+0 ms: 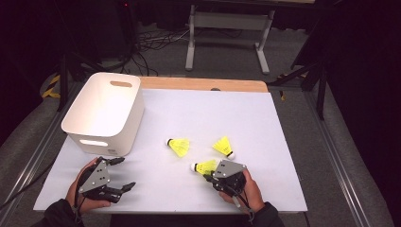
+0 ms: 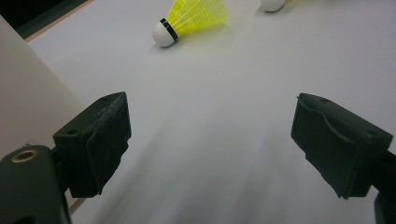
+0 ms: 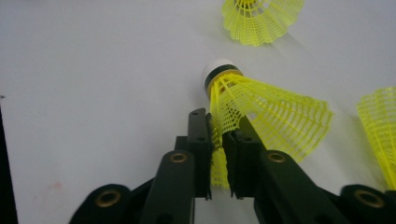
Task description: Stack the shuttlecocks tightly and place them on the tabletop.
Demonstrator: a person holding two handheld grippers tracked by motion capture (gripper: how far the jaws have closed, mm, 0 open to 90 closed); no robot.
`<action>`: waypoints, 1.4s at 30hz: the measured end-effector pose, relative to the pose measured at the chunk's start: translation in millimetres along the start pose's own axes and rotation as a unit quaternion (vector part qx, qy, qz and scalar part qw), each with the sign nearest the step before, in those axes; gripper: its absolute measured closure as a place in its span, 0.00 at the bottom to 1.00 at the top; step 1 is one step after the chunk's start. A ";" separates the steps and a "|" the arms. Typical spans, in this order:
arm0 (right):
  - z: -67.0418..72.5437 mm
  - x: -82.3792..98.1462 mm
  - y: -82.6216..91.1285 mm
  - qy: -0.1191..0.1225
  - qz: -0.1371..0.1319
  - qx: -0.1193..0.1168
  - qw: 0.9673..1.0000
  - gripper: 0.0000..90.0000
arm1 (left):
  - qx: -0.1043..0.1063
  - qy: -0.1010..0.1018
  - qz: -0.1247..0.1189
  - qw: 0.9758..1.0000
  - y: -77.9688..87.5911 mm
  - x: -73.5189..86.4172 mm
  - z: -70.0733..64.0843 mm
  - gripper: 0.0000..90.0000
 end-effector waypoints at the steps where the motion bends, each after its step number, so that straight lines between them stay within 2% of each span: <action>1: 0.0 0.0 0.0 0.000 0.000 0.000 1.000 0.97 | 0.000 0.000 0.000 1.000 0.0 0.0 0.0 0.14; 3: -2.4 -7.4 -3.8 -0.004 -0.004 0.010 1.000 0.99 | 0.001 0.000 0.000 1.000 0.0 0.1 0.1 0.14; 10: -10.4 -26.6 -9.7 -0.020 -0.029 0.014 0.999 0.99 | 0.002 0.000 0.000 1.000 -0.5 0.1 -0.3 0.14; 14: -14.1 -41.8 -22.8 -0.022 -0.036 0.023 0.999 0.99 | 0.003 0.000 0.000 1.000 0.1 0.3 -0.1 0.14; 24: -22.9 -56.9 -44.6 -0.029 -0.027 0.032 0.999 0.99 | 0.006 0.000 -0.002 1.000 -0.2 0.2 -0.7 0.14; 29: -30.1 -63.4 -52.7 -0.041 -0.024 0.022 0.999 0.99 | 0.008 0.001 -0.002 1.000 -0.8 0.3 -1.2 0.14; 42: -40.1 -73.2 -67.7 -0.052 -0.023 0.012 0.998 0.98 | 0.012 0.001 -0.002 1.000 -1.5 0.5 -1.5 0.15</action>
Point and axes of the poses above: each handheld gripper's, and its own axes: y roughly backward along the jaws, x roughly out of its underside, z roughly to its left, the point moved 4 cm from there along -y, roughly forward along the jaws, and after that the axes turned 9 degrees about -y, right-handed, at the moved point
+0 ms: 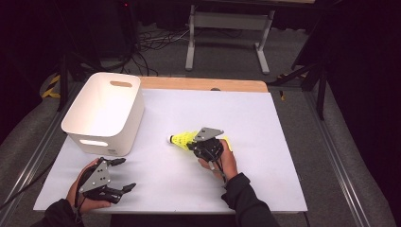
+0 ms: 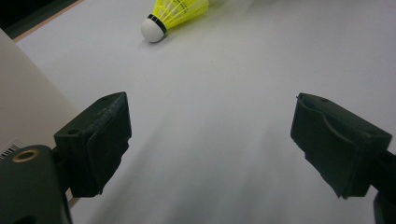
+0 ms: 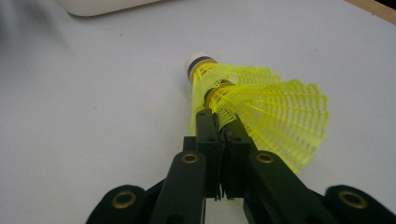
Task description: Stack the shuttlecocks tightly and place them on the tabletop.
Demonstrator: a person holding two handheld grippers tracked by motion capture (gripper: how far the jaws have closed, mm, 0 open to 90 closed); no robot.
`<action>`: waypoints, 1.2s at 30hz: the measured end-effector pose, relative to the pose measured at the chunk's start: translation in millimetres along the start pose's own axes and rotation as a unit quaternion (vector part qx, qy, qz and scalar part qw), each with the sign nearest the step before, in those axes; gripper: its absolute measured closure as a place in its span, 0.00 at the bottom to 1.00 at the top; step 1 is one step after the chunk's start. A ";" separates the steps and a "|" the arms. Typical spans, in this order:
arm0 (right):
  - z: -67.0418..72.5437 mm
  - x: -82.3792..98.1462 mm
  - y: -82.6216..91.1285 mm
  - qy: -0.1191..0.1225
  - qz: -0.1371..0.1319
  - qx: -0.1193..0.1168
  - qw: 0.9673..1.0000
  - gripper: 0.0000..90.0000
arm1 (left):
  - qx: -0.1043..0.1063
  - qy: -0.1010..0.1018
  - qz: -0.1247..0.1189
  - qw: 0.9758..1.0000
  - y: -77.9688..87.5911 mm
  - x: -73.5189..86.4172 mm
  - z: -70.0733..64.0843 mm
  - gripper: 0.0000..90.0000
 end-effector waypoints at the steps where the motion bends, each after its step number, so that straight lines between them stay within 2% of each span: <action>1: -1.1 -0.6 -1.1 -0.003 0.000 -0.002 1.000 0.98 | 0.000 0.000 0.000 1.000 0.0 0.0 0.0 0.15; 6: -4.0 -0.2 -5.4 -0.014 0.003 -0.005 1.000 0.97 | 0.001 0.001 0.000 1.000 0.0 0.3 0.3 0.15; 17: -10.3 2.9 -11.7 -0.031 0.014 0.010 0.999 0.92 | 0.003 -0.001 -0.001 1.000 -0.2 0.1 -0.4 0.15; 23: -12.5 4.4 -11.4 -0.035 0.019 0.026 0.999 0.79 | 0.003 -0.002 -0.002 1.000 0.8 0.0 -0.3 0.15; 26: -13.6 4.9 -7.5 -0.041 0.020 0.031 0.998 0.76 | 0.002 -0.003 -0.003 1.000 1.1 -0.1 -0.1 0.15; 28: -13.3 5.1 -3.2 -0.037 0.024 0.041 0.998 0.79 | 0.003 -0.003 -0.004 1.000 1.4 -0.2 -0.3 0.15; 32: -11.7 4.1 -0.8 -0.030 0.021 0.038 0.999 0.96 | 0.003 -0.002 -0.004 1.000 1.5 -0.3 -0.7 0.15; 36: -9.5 3.8 -2.8 -0.021 0.026 0.034 0.999 1.00 | 0.004 -0.003 -0.004 1.000 1.5 -0.3 -0.7 0.15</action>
Point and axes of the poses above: each handheld gripper's, and its own axes: y roughly backward along the jaws, x roughly out of its underside, z roughly to its left, the point moved 4 cm from there along -y, roughly forward along the jaws, and after that the axes turned 9 degrees about -y, right-handed, at the moved point
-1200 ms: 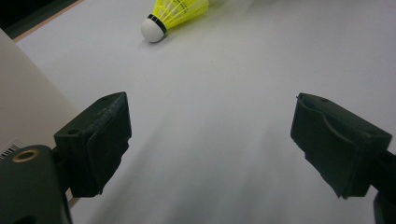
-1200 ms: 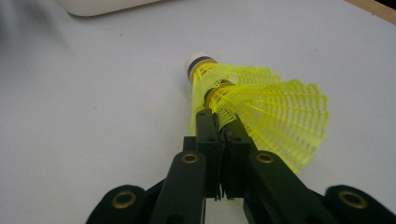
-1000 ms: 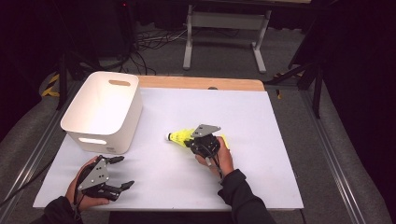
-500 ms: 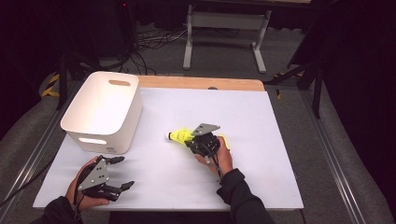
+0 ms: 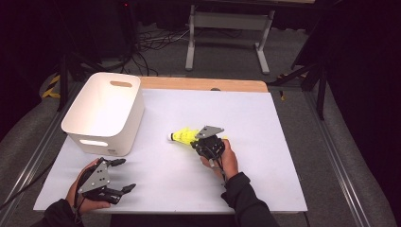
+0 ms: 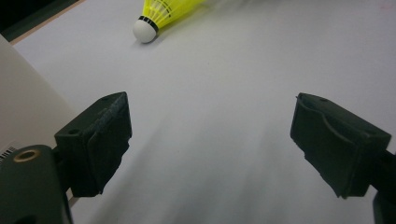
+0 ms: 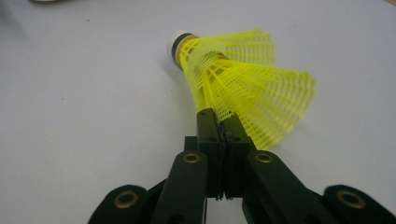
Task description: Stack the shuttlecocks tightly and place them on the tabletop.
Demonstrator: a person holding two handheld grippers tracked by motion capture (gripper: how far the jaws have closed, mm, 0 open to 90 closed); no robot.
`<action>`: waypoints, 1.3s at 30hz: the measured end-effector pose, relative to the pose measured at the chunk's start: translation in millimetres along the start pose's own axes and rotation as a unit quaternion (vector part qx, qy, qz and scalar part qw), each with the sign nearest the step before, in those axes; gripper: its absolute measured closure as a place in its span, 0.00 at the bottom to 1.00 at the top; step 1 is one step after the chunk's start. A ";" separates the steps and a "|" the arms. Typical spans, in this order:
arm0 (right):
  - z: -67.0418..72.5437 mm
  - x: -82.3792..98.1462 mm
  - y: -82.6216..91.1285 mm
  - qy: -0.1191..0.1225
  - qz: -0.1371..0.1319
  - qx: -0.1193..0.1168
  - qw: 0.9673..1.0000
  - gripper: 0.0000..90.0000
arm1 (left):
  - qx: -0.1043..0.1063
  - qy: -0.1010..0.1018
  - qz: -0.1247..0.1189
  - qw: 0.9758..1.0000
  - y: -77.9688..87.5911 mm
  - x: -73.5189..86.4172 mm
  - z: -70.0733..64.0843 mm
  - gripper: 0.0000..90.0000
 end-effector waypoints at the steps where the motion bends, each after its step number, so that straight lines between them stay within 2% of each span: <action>1: 0.3 -0.2 -0.2 0.003 0.000 0.001 1.000 1.00 | 0.001 0.000 -0.001 1.000 0.0 0.1 0.0 0.15; 8: 1.7 -0.4 0.4 0.006 0.000 -0.007 1.000 0.99 | 0.001 0.001 -0.002 1.000 0.1 0.1 0.0 0.15; 10: -0.5 0.0 0.9 0.002 -0.002 -0.001 1.000 0.96 | 0.001 0.000 -0.002 1.000 0.2 0.0 -0.1 0.15; 13: -2.4 0.6 1.7 -0.002 -0.002 0.008 1.000 0.84 | 0.000 0.001 -0.003 1.000 0.4 0.0 0.1 0.15; 18: -1.1 0.8 6.4 0.000 -0.005 0.015 1.000 0.77 | 0.000 0.000 -0.002 1.000 0.8 -0.3 0.1 0.15; 21: -0.9 0.9 10.2 0.002 -0.006 0.020 1.000 0.76 | -0.001 0.000 -0.003 1.000 1.2 -0.2 0.3 0.15; 25: -1.2 -0.5 22.7 0.006 -0.025 0.024 0.999 0.73 | -0.002 0.001 -0.004 1.000 1.2 -0.4 0.3 0.15; 28: -0.3 -3.0 35.1 0.015 -0.051 0.023 0.998 0.71 | -0.001 0.001 -0.004 1.000 1.2 -0.4 0.5 0.15; 31: -2.1 -7.6 49.1 0.020 -0.074 0.051 0.996 0.69 | -0.001 0.000 -0.003 1.000 1.0 -0.3 0.2 0.15; 35: -2.9 -9.6 58.1 0.021 -0.084 0.053 0.995 0.67 | -0.002 0.000 -0.004 1.000 1.7 -0.4 0.3 0.15; 39: -6.2 -11.4 72.2 0.029 -0.096 0.076 0.992 0.65 | -0.001 0.000 -0.004 1.000 1.6 -0.3 0.6 0.15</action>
Point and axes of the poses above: each handheld gripper's, and its own axes: y roughly backward along the jaws, x roughly out of its underside, z roughly to its left, the point moved 4 cm from there along -y, roughly forward along the jaws, and after that the axes turned 9 degrees about -y, right-handed, at the moved point
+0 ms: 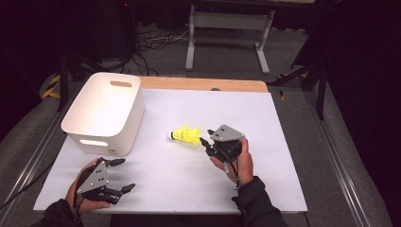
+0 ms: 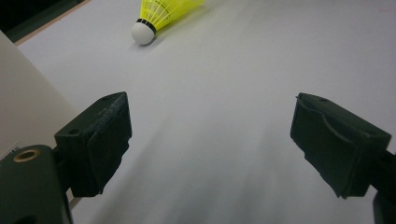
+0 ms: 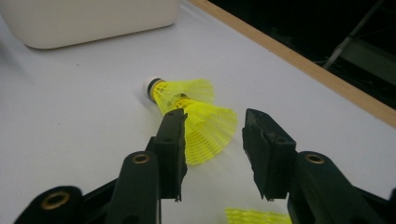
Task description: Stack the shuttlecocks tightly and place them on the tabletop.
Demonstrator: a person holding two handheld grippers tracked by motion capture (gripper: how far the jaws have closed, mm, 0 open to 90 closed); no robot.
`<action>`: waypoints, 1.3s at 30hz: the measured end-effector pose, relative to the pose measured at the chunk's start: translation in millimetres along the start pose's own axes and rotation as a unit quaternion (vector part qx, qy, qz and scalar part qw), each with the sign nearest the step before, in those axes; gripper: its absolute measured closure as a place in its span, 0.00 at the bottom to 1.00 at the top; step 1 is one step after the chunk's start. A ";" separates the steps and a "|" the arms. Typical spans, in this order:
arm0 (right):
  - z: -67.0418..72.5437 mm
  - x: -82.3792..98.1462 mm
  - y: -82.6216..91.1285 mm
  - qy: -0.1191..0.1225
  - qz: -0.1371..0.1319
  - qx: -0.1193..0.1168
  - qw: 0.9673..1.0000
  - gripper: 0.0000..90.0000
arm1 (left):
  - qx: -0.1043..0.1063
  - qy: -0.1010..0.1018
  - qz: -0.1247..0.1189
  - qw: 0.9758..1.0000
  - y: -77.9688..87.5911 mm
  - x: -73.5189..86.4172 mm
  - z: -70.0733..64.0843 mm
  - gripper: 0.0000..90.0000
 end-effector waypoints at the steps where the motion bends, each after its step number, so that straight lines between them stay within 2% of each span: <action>1: -1.4 -0.7 2.6 0.001 -0.003 0.005 1.000 0.64 | 0.000 0.000 0.000 1.000 -0.1 -0.1 -0.1 0.15; 3: -7.2 -1.4 12.9 -0.003 -0.013 0.019 1.000 0.61 | 0.000 -0.001 0.001 1.000 -0.6 -0.1 -0.2 0.15; 8: -15.1 3.2 24.2 -0.003 -0.020 0.026 0.999 0.58 | -0.001 0.000 0.000 1.000 -0.6 -0.5 -0.5 0.15; 16: -29.7 15.8 43.5 0.001 -0.015 0.043 0.999 0.56 | -0.001 -0.002 0.002 1.000 -1.2 -0.7 -0.7 0.15; 21: -40.1 26.9 52.9 -0.008 -0.009 0.051 0.999 0.51 | 0.000 0.000 0.002 1.000 -1.2 -0.6 -0.8 0.15; 26: -43.9 34.8 54.7 -0.010 -0.001 0.049 0.999 0.46 | 0.000 -0.002 0.003 1.000 -1.1 -0.4 -0.5 0.14; 27: -44.4 36.7 54.6 -0.010 0.000 0.047 0.999 0.42 | -0.001 -0.003 0.002 1.000 -1.1 -0.4 -0.4 0.14; 30: -45.6 42.5 53.0 -0.008 0.005 0.034 0.999 0.37 | -0.002 -0.001 0.001 1.000 -0.9 0.0 0.9 0.14; 39: -47.6 49.8 39.2 -0.024 0.025 0.020 0.999 0.25 | -0.003 0.005 -0.002 1.000 -0.4 1.1 2.9 0.13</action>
Point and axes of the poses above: each handheld gripper's, and its own axes: y roughly backward along the jaws, x roughly out of its underside, z roughly to its left, the point moved 4 cm from there along -y, roughly forward along the jaws, and after that the axes turned 9 degrees about -y, right-handed, at the moved point
